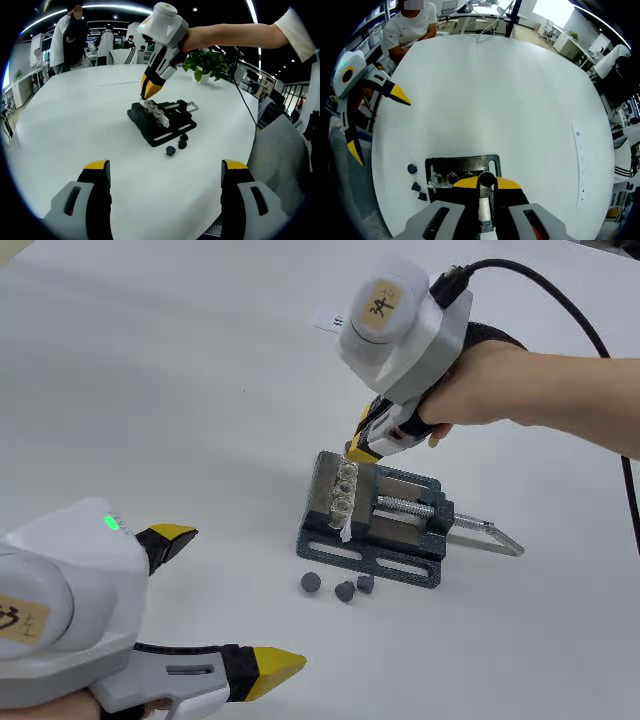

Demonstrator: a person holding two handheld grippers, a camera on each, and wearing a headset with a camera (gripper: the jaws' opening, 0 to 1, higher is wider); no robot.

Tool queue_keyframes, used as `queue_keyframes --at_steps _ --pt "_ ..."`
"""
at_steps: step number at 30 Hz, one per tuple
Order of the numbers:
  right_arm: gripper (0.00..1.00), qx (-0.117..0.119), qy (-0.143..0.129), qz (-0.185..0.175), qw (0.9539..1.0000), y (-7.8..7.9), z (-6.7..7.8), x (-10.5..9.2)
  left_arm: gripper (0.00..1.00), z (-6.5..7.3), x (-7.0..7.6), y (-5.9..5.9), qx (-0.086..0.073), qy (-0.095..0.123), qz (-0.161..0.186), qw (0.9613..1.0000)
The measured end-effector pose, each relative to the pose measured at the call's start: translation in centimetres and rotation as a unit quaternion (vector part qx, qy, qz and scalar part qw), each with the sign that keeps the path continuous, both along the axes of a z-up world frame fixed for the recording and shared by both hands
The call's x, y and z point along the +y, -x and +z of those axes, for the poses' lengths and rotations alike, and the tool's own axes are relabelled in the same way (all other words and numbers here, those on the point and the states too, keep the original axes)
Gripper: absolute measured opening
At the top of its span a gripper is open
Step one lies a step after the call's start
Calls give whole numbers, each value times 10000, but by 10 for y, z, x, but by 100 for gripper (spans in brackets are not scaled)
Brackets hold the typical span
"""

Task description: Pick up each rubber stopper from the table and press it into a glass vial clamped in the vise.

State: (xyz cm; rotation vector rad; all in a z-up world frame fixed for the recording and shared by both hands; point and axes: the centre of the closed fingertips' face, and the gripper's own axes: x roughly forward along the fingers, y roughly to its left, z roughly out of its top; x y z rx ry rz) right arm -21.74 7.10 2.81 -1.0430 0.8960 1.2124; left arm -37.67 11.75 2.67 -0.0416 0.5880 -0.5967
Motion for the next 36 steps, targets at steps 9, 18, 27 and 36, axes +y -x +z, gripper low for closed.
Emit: queue_keyframes --at_steps 9,18,27,36 --pt "6 122 -60 98 9999 -1 2 0 90 1 1 -1 -13 -2 5 10000" --pt "16 297 -194 220 9991 4 0 3 90 2 4 -1 -16 -10 34 10000" --pt "21 217 -314 326 9987 -8 17 4 90 1 6 -1 -5 -2 69 10000" --pt "9 765 -380 275 9960 -4 31 0 90 1 6 -5 -17 12 75 10000"
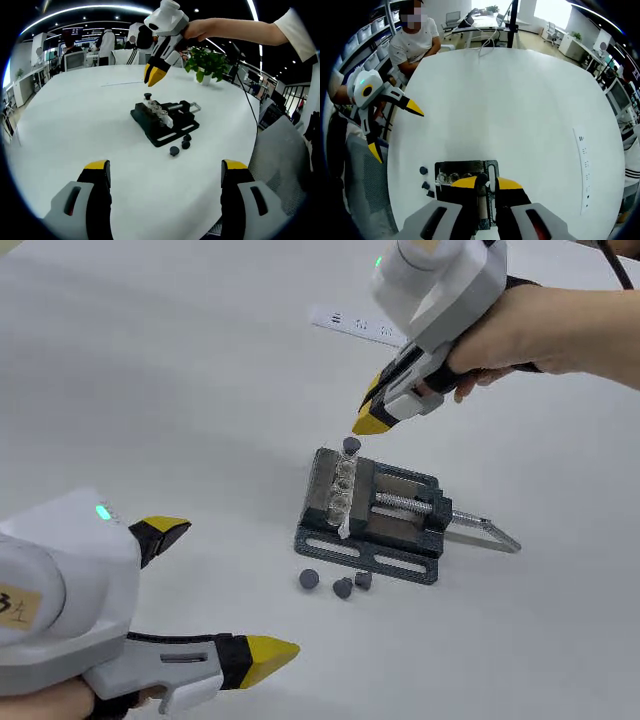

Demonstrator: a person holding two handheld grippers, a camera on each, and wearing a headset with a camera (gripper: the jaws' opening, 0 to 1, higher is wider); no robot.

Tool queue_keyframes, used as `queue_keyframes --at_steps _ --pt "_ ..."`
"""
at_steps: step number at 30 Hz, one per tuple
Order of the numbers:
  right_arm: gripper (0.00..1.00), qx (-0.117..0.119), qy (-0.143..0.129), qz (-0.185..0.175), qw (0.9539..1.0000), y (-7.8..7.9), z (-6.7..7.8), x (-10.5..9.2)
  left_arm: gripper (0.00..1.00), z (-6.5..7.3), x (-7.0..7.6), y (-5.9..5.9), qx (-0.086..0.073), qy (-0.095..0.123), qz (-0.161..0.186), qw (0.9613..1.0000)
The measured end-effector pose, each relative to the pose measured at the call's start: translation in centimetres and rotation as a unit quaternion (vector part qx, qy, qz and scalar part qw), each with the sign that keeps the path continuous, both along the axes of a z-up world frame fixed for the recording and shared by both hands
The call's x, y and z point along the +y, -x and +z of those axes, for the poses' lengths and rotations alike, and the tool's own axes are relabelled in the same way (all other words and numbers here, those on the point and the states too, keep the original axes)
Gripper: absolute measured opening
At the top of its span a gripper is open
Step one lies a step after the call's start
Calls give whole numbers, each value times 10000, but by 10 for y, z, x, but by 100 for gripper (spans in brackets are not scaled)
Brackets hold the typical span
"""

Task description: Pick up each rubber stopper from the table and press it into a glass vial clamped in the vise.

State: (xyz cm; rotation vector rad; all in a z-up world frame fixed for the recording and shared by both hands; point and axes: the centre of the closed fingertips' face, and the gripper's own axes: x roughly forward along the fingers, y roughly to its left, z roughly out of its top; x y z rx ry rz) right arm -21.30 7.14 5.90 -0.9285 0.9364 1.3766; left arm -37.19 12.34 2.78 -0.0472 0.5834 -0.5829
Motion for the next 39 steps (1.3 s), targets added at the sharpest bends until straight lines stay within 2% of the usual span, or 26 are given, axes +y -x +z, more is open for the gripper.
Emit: queue_keyframes --at_steps 3,11,18,29,34,39 --pt "6 57 132 58 9999 2 -5 -3 90 0 -1 0 7 -5 -5 10000" --pt "4 166 264 223 9993 7 -18 -2 90 -3 -1 1 39 12 23 10000" --pt "1 197 307 234 9991 4 -19 0 90 -6 1 1 73 25 35 10000" --pt "0 288 397 293 9984 8 -23 -2 89 -8 -1 2 130 60 12 9999" --pt "0 418 569 429 9966 9 -25 -3 89 -8 -1 1 133 52 -12 9999" --pt "0 327 784 644 9943 14 -26 -3 89 -8 1 0 143 52 16 9999"
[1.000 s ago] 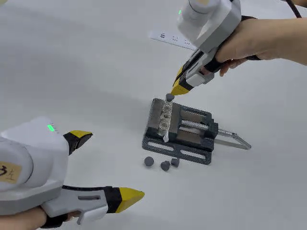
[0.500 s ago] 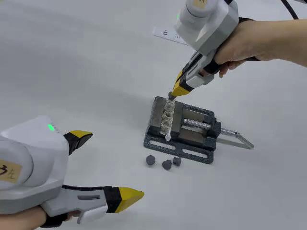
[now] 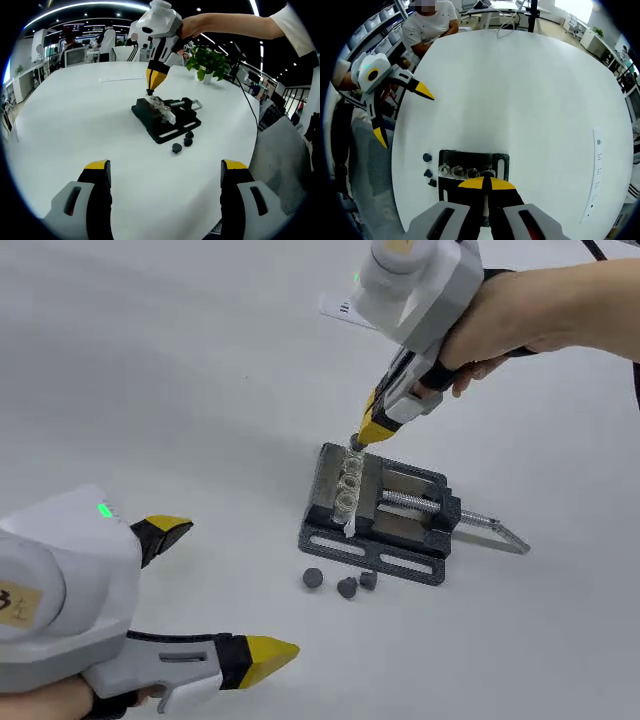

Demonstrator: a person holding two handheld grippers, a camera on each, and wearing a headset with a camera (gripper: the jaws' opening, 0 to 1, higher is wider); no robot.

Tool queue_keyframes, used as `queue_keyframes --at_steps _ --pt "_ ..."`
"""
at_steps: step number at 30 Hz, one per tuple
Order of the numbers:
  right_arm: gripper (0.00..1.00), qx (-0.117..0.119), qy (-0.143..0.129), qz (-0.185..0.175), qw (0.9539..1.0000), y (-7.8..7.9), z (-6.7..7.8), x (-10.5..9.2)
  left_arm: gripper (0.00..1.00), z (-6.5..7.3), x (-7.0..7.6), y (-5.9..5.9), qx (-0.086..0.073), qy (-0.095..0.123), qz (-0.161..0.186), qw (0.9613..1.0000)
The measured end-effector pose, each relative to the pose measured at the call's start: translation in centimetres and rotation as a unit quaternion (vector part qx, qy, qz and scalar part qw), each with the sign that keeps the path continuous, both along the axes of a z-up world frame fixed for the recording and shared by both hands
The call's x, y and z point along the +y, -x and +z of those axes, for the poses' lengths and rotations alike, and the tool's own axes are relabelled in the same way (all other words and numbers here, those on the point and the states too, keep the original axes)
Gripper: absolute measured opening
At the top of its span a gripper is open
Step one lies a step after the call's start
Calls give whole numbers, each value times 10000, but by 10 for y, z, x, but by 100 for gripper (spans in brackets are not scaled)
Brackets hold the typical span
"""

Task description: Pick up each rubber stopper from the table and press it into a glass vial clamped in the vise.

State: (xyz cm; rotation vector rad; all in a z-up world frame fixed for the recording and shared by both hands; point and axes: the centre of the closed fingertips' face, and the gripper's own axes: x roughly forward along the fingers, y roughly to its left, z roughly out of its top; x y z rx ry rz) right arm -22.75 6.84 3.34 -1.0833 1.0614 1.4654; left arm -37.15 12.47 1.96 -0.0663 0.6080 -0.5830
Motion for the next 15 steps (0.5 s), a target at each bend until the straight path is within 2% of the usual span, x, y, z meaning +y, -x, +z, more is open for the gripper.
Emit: queue_keyframes --at_steps 2,3,7,10,12,15 --pt "0 -48 85 151 9998 0 0 -1 89 -1 1 -1 18 -3 -6 10000" --pt "0 -43 116 93 9999 0 0 0 89 -1 1 -1 20 -7 -10 10000" --pt "0 -35 244 245 9994 2 0 -2 89 -1 -1 -2 24 -1 -28 10000" --pt "0 7 245 238 9994 -3 -2 0 89 -2 -1 -3 29 16 -14 10000" --pt "0 90 203 101 9997 -7 -3 1 89 -3 -1 -4 38 24 -11 10000" --pt "0 74 189 149 9997 -5 -2 0 89 -4 -2 -5 57 34 -16 10000"
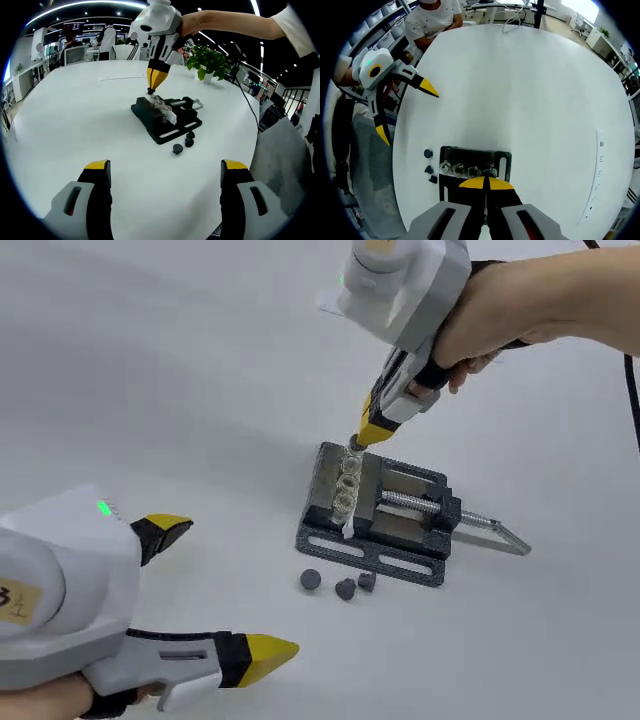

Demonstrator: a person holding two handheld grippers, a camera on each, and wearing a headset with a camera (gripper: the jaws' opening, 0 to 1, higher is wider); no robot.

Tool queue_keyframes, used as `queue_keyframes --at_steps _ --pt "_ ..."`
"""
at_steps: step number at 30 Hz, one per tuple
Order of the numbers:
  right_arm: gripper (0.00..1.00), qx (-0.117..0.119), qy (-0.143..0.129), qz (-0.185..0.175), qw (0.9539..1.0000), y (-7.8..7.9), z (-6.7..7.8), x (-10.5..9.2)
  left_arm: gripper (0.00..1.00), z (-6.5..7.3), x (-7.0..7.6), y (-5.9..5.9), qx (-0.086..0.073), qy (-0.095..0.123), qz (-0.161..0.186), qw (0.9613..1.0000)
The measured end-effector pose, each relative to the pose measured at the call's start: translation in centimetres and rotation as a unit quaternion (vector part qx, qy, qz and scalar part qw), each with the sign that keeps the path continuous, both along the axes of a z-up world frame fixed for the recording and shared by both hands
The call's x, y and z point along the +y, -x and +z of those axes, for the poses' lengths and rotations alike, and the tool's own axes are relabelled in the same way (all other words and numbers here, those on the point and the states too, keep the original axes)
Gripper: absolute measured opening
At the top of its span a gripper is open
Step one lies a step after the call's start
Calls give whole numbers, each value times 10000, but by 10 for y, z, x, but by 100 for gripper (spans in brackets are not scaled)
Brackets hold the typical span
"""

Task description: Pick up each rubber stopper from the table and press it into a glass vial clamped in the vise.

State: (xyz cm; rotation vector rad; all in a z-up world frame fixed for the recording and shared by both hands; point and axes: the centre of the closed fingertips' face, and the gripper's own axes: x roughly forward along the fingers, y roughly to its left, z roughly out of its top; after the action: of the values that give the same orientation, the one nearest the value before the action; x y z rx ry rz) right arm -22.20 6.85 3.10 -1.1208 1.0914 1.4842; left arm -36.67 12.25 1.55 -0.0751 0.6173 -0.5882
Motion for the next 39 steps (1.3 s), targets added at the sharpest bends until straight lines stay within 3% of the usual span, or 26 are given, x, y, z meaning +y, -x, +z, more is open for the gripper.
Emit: queue_keyframes --at_steps 16,24,28,33,34,37,39 --pt "0 56 -44 -12 10000 4 2 -1 89 -3 -4 0 79 76 -1 9999" --pt "0 110 100 -101 9998 3 2 2 89 -1 -10 -2 97 88 -29 9999" --pt "0 230 118 -173 9995 -2 0 4 89 0 -12 -3 109 110 -15 9999" --pt "0 224 152 -168 9995 -25 -9 14 89 -2 -15 -2 153 125 -35 9998" --pt "0 203 166 -31 9997 -28 -10 15 89 -2 -16 -2 152 127 -29 9998" --pt "0 265 248 -135 9993 -24 -10 13 89 -3 -18 -2 171 135 -45 9998" --pt "0 169 361 56 9992 -22 -9 11 89 -3 -19 -2 182 155 -50 9997"
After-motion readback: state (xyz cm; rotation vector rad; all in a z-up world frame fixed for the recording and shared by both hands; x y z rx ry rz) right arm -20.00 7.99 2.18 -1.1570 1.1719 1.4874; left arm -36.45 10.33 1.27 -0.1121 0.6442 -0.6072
